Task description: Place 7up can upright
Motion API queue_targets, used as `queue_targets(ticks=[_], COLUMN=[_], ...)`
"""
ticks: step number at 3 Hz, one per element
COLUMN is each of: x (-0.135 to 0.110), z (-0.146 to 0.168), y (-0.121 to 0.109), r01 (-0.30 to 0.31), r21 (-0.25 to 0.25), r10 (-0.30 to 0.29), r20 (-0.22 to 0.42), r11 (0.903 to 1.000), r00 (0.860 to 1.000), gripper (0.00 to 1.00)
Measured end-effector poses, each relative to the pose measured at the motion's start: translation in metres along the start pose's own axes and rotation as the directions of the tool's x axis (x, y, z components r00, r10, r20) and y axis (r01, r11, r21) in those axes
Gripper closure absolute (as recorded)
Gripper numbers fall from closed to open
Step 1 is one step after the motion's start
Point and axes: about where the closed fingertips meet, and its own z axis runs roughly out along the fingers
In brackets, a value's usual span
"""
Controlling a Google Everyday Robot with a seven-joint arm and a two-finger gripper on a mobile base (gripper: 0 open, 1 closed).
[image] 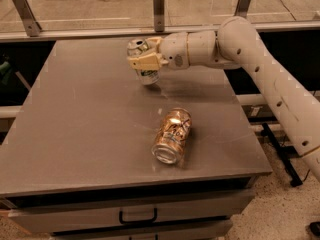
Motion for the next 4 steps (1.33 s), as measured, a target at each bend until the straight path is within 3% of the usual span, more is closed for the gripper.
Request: queue_targets(ticks=[2,4], x=[0.016,0.020], z=[-0.015,-0.039], y=[0.005,0.006], r01=[0.022,0.032], r21=[-0.046,-0.021], r10=[-0.019,-0.031], r20=[0.058,0.052], r11=[0.9987,0.9993], r00=[0.998,0.998], gripper=[0.59,0.13])
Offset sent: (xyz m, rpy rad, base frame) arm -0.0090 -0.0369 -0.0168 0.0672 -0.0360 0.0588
